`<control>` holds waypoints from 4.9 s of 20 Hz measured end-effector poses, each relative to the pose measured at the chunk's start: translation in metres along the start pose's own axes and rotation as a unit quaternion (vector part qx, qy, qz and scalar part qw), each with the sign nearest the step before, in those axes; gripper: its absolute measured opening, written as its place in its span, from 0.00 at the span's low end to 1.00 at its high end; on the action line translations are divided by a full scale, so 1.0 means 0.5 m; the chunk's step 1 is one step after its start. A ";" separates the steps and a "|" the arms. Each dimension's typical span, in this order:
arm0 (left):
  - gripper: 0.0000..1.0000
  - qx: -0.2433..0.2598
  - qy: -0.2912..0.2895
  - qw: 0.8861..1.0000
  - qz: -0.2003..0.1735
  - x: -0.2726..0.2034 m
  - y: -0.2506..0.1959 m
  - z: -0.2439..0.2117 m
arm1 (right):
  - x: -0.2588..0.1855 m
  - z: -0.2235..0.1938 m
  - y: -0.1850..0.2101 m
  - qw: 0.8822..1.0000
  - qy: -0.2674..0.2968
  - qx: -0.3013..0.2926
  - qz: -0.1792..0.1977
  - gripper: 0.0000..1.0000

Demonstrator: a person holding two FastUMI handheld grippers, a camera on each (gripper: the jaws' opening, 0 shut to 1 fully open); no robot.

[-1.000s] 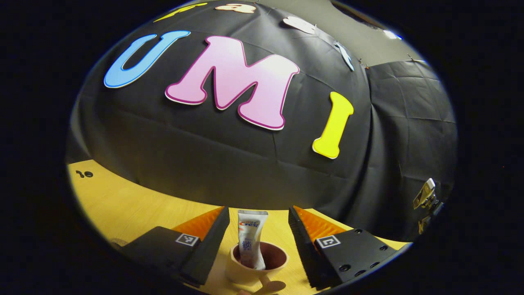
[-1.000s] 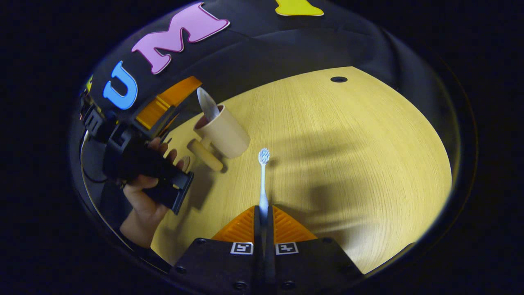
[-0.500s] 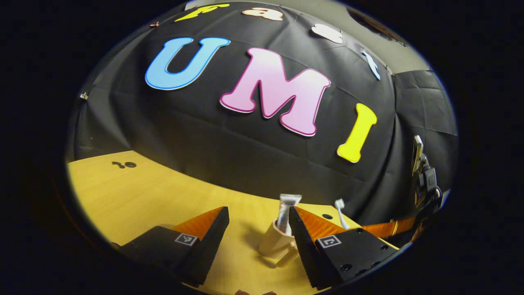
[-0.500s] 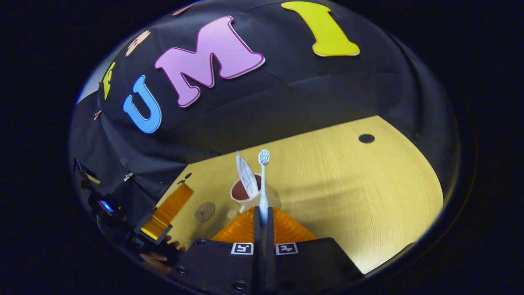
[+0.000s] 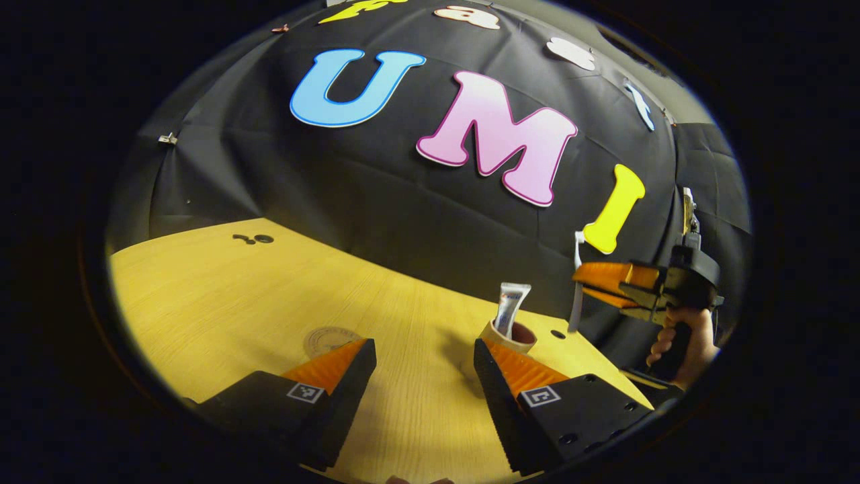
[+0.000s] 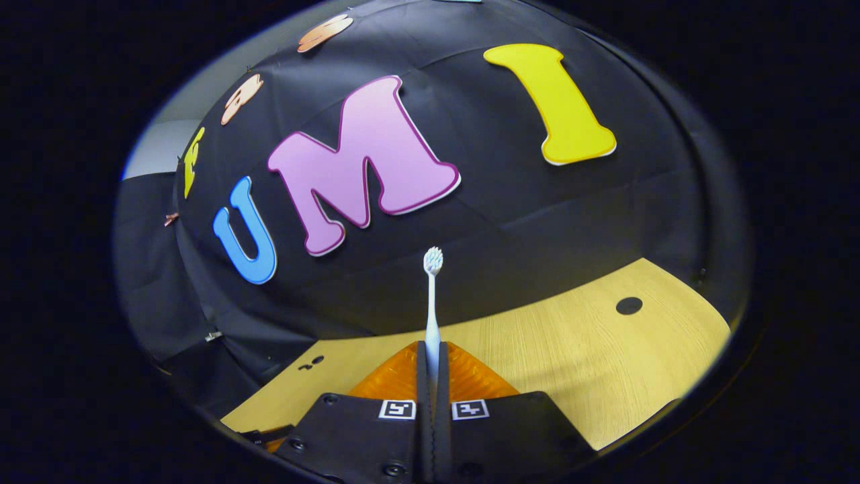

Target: Put the toothbrush and toothpaste on the desktop into the cup, then pick up the cup and place it on the coaster on the desktop.

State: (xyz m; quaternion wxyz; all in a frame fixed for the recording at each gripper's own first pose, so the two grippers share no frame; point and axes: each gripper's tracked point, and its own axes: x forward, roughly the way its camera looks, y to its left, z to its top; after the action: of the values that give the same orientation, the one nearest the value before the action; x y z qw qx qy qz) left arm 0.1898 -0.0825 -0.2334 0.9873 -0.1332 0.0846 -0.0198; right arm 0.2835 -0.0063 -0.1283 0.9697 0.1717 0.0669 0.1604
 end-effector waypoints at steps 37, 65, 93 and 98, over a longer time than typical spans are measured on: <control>0.90 -0.010 0.052 0.998 0.021 -0.040 0.031 -0.056 | -0.063 -0.173 -0.018 0.993 0.096 -0.069 -0.025 0.98; 0.91 0.085 0.115 0.988 0.063 -0.367 0.152 0.128 | -0.059 -0.397 0.009 0.863 0.474 0.002 -0.173 0.96; 0.91 0.103 0.134 0.981 0.092 -0.382 0.216 0.085 | -0.073 -0.419 -0.028 0.815 0.524 -0.048 -0.245 0.29; 0.91 0.075 0.133 0.984 0.093 -0.374 0.225 0.084 | -0.079 -0.409 -0.028 0.820 0.512 -0.068 -0.247 0.21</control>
State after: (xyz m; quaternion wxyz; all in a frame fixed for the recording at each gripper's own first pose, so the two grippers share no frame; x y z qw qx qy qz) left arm 0.0146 0.0485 -0.1933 0.9718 -0.0463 0.2259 0.0485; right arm 0.2128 0.0317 -0.3209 0.8121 -0.0235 0.5829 -0.0151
